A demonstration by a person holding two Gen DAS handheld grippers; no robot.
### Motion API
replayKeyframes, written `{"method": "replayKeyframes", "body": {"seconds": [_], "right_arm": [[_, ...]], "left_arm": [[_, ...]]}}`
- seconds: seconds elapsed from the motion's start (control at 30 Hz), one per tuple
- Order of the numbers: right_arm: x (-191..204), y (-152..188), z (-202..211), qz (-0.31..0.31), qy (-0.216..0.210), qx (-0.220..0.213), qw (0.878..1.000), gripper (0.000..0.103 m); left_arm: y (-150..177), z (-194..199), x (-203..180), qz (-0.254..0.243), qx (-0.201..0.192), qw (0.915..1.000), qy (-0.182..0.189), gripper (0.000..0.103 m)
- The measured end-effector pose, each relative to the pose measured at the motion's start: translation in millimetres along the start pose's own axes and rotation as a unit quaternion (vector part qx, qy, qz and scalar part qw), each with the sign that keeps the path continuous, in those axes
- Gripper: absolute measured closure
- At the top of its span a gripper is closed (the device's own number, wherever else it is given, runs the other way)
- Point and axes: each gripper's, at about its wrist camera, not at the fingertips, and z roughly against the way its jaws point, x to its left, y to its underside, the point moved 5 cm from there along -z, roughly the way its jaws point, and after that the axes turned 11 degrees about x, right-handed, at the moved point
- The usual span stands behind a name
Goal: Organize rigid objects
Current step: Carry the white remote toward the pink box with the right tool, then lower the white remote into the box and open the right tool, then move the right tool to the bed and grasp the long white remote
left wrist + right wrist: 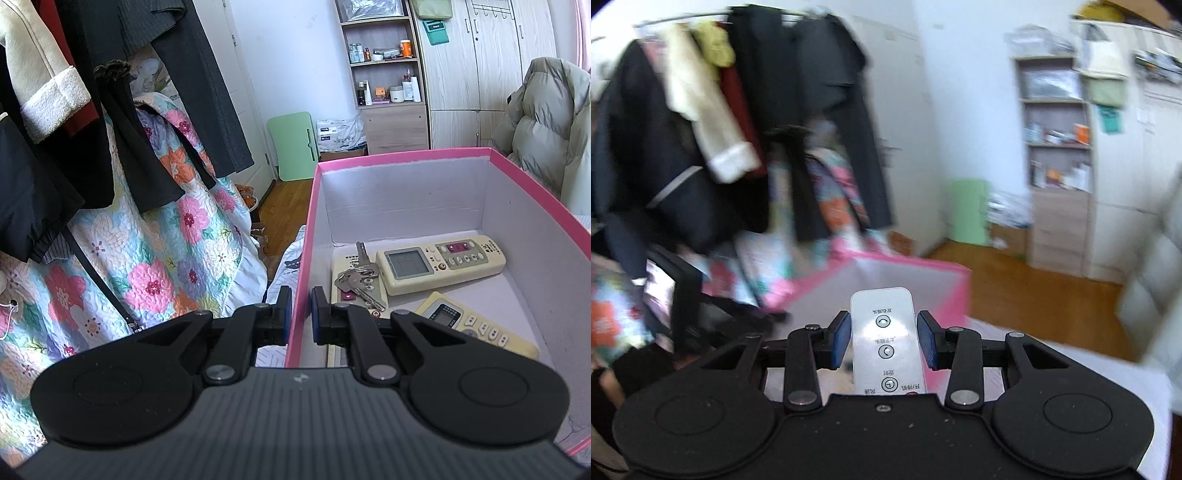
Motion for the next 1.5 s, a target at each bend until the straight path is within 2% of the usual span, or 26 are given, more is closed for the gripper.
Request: {"method": "replayKeyframes", "body": {"seconds": [0.13, 0.33, 0.5, 0.6, 0.7, 0.77, 0.87, 1.0, 1.17, 1.3, 1.43, 1.5], "right_arm": [[17.7, -18.2, -31.5, 0.044, -0.021, 0.014, 0.999, 0.058], [25.5, -12.8, -84.9, 0.072, 0.006, 0.077, 0.994, 0.059], [26.6, -7.3, -118.0, 0.118, 0.061, 0.133, 0.982, 0.059], [23.6, -2.8, -128.1, 0.129, 0.062, 0.162, 0.976, 0.058], [19.6, -1.3, -129.3, 0.131, 0.110, 0.153, 0.973, 0.054], [14.8, -1.2, -118.3, 0.113, 0.123, 0.132, 0.977, 0.054], [4.2, -1.0, -87.2, 0.057, 0.099, 0.094, 0.989, 0.054], [-20.7, 12.9, -50.0, -0.001, 0.111, 0.074, 0.991, 0.051], [-74.2, 46.2, -23.9, -0.070, 0.167, 0.100, 0.978, 0.050], [-114.1, 72.1, -19.0, -0.123, 0.182, 0.128, 0.967, 0.050], [-142.5, 91.8, -31.1, -0.138, 0.197, 0.161, 0.957, 0.050], [-149.5, 101.0, -39.3, -0.126, 0.198, 0.188, 0.954, 0.050]], "left_arm": [[0.8, 0.1, 0.4, -0.001, 0.002, 1.0000, -0.001, 0.093], [1.8, -0.1, 1.9, -0.001, 0.000, 1.0000, 0.001, 0.093], [1.7, -0.8, 1.0, -0.002, -0.004, 1.0000, 0.000, 0.093], [1.9, -0.3, 0.3, -0.002, -0.004, 1.0000, -0.001, 0.093], [1.9, -0.5, -0.4, -0.001, -0.004, 1.0000, 0.000, 0.093], [2.0, -0.4, -0.4, -0.003, -0.004, 1.0000, -0.001, 0.093], [2.1, -0.2, -0.9, -0.003, -0.004, 1.0000, -0.001, 0.093], [1.9, -0.3, -1.4, -0.004, -0.004, 1.0000, -0.002, 0.093], [2.3, -0.3, -1.6, -0.004, -0.004, 1.0000, -0.001, 0.093], [1.8, 1.1, -1.5, -0.005, -0.006, 1.0000, -0.002, 0.093], [1.1, 2.2, -1.6, -0.006, -0.006, 1.0000, -0.003, 0.093], [1.0, 2.1, -1.6, -0.006, -0.005, 1.0000, -0.003, 0.093]]}}
